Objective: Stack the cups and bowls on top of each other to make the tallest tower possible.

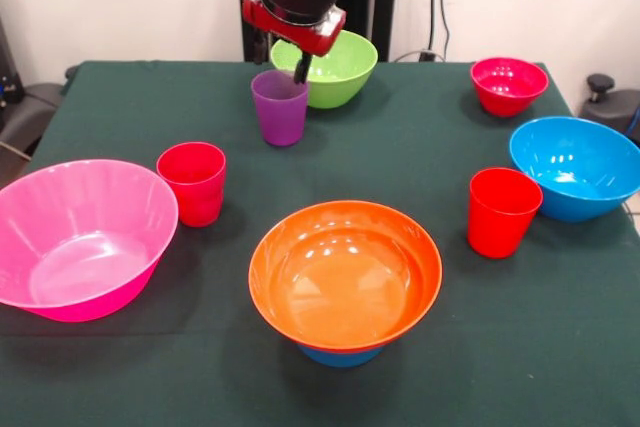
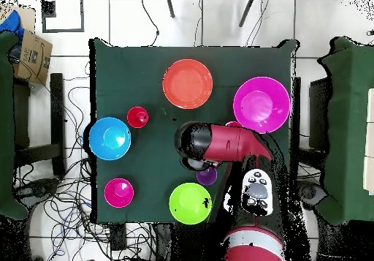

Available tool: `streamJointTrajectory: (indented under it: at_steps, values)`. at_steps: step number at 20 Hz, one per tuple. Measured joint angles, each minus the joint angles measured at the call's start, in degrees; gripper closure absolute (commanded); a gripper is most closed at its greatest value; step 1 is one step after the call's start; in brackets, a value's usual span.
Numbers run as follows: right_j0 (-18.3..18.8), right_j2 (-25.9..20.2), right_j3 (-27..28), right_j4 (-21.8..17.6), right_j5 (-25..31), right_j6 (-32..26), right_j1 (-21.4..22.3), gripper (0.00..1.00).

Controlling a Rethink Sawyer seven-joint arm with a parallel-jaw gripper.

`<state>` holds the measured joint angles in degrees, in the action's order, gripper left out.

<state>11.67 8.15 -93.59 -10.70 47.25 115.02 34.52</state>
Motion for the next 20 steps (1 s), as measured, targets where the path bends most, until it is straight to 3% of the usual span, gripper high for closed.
streamJointTrajectory:
  at_steps: [9,20]
  values:
    - [2.4,-0.7,-2.6,6.7,-8.2,0.0,0.1,0.00]
    - [3.6,-1.1,-4.9,9.3,-10.4,0.0,0.1,0.00]
